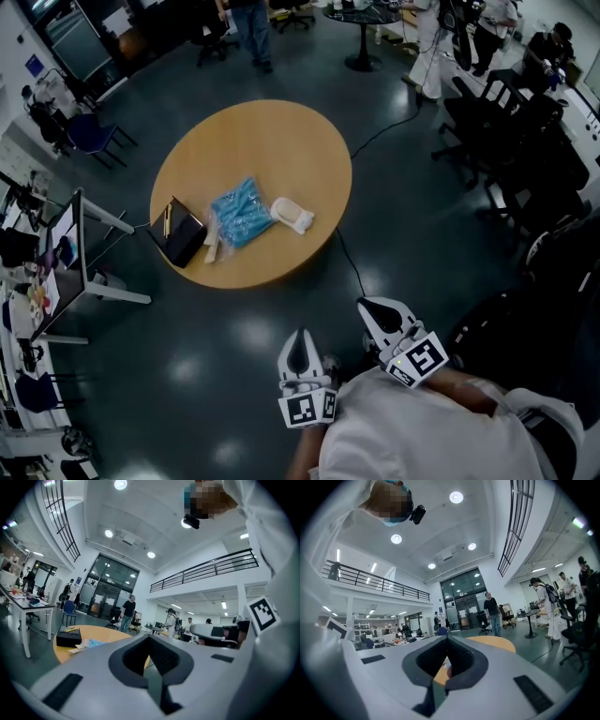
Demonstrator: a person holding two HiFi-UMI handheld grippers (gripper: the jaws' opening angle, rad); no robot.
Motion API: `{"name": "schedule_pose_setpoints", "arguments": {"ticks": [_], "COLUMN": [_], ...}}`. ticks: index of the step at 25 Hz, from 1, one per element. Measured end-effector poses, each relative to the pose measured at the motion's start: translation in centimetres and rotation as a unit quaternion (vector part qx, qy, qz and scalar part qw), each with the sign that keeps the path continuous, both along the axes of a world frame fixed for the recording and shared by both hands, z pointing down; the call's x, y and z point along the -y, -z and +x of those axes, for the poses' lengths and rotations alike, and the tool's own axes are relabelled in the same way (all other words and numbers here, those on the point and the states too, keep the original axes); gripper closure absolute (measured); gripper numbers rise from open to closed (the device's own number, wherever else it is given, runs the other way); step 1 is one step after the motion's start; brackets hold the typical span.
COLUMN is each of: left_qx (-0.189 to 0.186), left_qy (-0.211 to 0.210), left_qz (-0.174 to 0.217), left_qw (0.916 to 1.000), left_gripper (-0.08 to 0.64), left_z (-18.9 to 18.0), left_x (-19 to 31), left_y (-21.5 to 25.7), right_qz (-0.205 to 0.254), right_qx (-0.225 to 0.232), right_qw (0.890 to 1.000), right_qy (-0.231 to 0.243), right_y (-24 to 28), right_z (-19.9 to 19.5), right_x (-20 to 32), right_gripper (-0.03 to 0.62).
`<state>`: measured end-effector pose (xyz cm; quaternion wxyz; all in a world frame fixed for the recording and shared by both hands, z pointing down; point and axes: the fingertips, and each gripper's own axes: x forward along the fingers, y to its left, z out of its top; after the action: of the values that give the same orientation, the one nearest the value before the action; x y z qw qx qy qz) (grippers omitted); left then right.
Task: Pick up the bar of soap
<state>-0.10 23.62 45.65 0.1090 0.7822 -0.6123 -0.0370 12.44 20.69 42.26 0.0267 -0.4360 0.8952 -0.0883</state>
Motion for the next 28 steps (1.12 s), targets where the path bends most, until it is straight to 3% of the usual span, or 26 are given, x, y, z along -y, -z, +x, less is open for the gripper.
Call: {"name": "schedule_pose_setpoints", "arguments": {"ticks": [10,15,20,24,28], "left_qx": [0.002,0.013,0.009,0.029,0.026], "left_qy": [0.058,0.073,0.061,0.026,-0.009], "left_qz": [-0.023,-0.024,-0.014,0.001,0.018], "left_qw": [0.9981,0.9969,0.9980,0.9992,0.9995], "left_gripper": [0.554,0.554,0.554,0.554,0.554], "left_z": [1.3,-0.3,-3.6,-6.4,-9.1], "left_x": [2.1,5.2,12.1,18.7,24.2], "left_y": [-1.2,-1.6,-2.2,-2.2,-0.9], "right_qz": [0.005,0.002,0.007,0.011,0.001], "right_qx": [-0.015,-0.016,-0.018,-0.034,-0.036], "right_qw": [0.999,0.999,0.999,0.999,0.999], "right_qy": [0.035,0.045,0.038,0.023,-0.001], "right_y": [-1.2,-2.0,-2.9,-4.0,-4.2], "right_z": [2.0,0.8,-2.4,-5.4,-7.3], "right_x": [3.0,6.9,12.6,17.6,22.0], "right_gripper": [0.578,0.578,0.578,0.578,0.578]}}
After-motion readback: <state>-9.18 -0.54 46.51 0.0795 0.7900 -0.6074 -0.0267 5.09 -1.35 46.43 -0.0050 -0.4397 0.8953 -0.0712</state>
